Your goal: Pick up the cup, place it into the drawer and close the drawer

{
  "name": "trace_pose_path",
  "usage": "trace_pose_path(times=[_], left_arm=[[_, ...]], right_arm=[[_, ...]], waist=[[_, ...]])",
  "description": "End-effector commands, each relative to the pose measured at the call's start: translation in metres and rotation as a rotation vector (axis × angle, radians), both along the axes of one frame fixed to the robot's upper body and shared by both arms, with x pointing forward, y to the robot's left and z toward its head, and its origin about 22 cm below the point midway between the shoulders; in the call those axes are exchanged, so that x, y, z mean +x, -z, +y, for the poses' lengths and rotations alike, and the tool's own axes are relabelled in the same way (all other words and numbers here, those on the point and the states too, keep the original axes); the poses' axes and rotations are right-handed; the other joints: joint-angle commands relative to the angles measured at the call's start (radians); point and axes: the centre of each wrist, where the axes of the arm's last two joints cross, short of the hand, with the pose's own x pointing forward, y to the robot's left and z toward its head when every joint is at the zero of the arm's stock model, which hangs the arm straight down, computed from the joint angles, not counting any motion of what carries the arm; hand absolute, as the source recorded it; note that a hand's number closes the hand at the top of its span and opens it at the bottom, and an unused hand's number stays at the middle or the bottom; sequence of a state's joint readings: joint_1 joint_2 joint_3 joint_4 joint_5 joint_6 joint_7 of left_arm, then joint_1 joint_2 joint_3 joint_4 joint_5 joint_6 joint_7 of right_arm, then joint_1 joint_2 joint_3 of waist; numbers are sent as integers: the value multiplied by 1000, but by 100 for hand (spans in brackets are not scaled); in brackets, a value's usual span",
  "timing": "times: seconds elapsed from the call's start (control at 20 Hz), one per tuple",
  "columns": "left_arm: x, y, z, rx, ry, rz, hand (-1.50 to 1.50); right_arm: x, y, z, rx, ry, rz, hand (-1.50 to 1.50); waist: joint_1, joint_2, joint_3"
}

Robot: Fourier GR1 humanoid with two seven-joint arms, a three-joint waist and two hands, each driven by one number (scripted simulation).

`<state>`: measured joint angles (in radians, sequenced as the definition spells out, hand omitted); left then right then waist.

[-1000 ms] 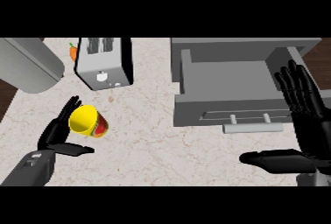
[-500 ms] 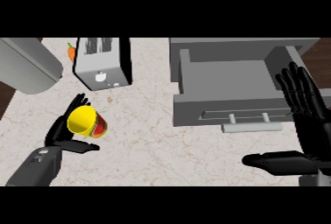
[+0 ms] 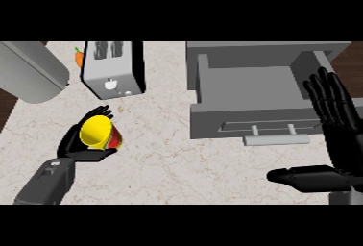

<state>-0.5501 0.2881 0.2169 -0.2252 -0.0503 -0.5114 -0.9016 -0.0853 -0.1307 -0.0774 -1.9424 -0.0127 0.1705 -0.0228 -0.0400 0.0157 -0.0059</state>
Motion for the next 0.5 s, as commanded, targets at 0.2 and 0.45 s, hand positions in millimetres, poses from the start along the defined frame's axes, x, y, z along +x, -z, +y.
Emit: trace_pose_path(times=[0.2, 0.45], left_arm=[[5, 4, -22, -280, 171, -52, 150], [12, 0, -34, -324, 187, -116, 150]], right_arm=[[0, -3, 0, 1, -7, 6, -150], [7, 6, -15, -10, 29, 18, -150]], waist=[[1, 0, 0], [13, 0, 2]])
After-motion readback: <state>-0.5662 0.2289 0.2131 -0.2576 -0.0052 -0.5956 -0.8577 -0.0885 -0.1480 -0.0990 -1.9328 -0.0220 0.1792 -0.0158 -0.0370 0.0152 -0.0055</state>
